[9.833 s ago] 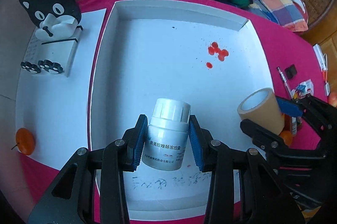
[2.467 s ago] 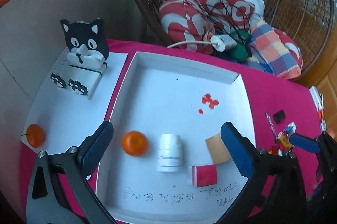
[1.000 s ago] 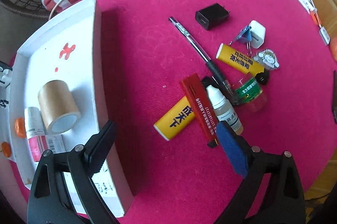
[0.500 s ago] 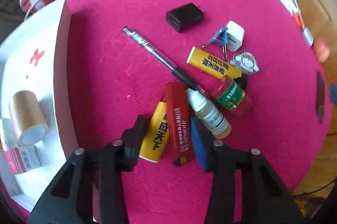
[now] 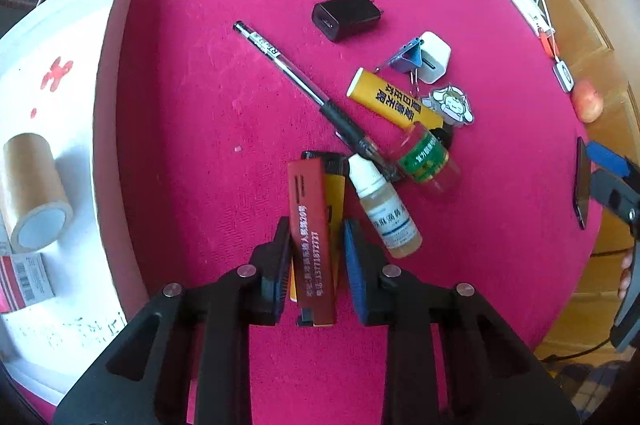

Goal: Organize rigid objects
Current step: 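Lift the red lighter with the left gripper while the right gripper grasps the green-label jar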

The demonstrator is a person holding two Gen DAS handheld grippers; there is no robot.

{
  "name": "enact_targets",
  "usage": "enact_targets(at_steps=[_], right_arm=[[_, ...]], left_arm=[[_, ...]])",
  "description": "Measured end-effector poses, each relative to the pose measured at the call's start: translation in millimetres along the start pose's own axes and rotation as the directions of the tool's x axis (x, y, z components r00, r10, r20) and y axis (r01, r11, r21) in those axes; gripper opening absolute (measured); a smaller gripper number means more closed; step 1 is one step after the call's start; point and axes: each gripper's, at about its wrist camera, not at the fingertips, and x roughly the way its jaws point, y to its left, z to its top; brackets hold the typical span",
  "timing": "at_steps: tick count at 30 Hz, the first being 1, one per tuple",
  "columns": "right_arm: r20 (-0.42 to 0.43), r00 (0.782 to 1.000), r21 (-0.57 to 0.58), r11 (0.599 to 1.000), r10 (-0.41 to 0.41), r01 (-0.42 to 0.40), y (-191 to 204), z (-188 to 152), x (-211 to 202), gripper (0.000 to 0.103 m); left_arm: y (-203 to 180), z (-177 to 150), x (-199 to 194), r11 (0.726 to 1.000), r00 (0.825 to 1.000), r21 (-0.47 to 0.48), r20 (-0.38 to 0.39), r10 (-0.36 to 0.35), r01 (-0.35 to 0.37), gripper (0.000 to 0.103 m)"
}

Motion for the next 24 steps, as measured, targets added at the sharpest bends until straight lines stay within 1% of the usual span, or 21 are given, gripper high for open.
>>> enact_targets(at_steps=[3, 5, 7, 9, 10, 11, 12, 14, 15, 18, 19, 20, 23, 24], right_arm=[[-0.007, 0.999, -0.070, 0.997, 0.039, -0.040, 20, 11, 11, 0.103], [-0.043, 0.999, -0.127, 0.992, 0.024, -0.029, 36, 17, 19, 0.103], [-0.069, 0.997, -0.163, 0.986, 0.020, -0.031, 47, 20, 25, 0.103], [-0.074, 0.997, -0.188, 0.982, 0.006, -0.020, 57, 21, 30, 0.103], [-0.086, 0.996, -0.201, 0.979, 0.010, -0.028, 60, 22, 35, 0.103], [-0.101, 0.995, -0.207, 0.978, 0.020, -0.041, 62, 22, 40, 0.100], [-0.109, 0.994, -0.207, 0.977, 0.030, -0.053, 65, 22, 43, 0.094], [-0.162, 0.985, -0.201, 0.975, 0.060, -0.093, 70, 24, 56, 0.054], [-0.190, 0.979, -0.193, 0.974, 0.079, -0.116, 72, 25, 63, 0.050], [-0.203, 0.976, -0.181, 0.976, 0.084, -0.121, 77, 25, 73, 0.049], [-0.208, 0.974, -0.172, 0.977, 0.087, -0.124, 78, 26, 77, 0.047], [-0.218, 0.972, -0.163, 0.978, 0.093, -0.130, 80, 27, 81, 0.045], [-0.229, 0.970, -0.167, 0.978, 0.085, -0.125, 89, 28, 88, 0.044], [-0.230, 0.970, -0.173, 0.978, 0.077, -0.119, 92, 29, 90, 0.044]], left_arm=[[-5, 1, 0, 0.999, 1.000, 0.043, 0.012, 0.022, -0.022, 0.025], [-5, -1, -3, 0.998, 0.999, 0.054, 0.028, 0.017, -0.019, 0.023], [-5, -3, -5, 0.999, 0.999, 0.046, 0.038, -0.003, 0.001, 0.023], [1, -8, -10, 1.000, 0.999, 0.028, 0.044, -0.016, 0.014, 0.023], [5, -11, -13, 1.000, 0.998, 0.007, 0.048, -0.029, 0.029, 0.023], [8, -12, -15, 0.999, 0.998, -0.009, 0.053, -0.037, 0.037, 0.023], [10, -12, -18, 0.999, 0.997, -0.023, 0.060, -0.042, 0.043, 0.023], [14, -16, -25, 0.998, 0.996, -0.042, 0.074, -0.052, 0.055, 0.023], [16, -17, -30, 0.997, 0.995, -0.052, 0.083, -0.056, 0.061, 0.023], [17, -20, -46, 0.994, 0.990, -0.063, 0.111, -0.083, 0.090, 0.023], [17, -21, -50, 0.993, 0.989, -0.060, 0.118, -0.089, 0.097, 0.023], [17, -22, -53, 0.993, 0.989, -0.059, 0.120, -0.091, 0.098, 0.023], [24, -26, -57, 0.991, 0.987, -0.069, 0.114, -0.109, 0.118, 0.023], [26, -27, -55, 0.988, 0.987, -0.080, 0.101, -0.122, 0.130, 0.023]])
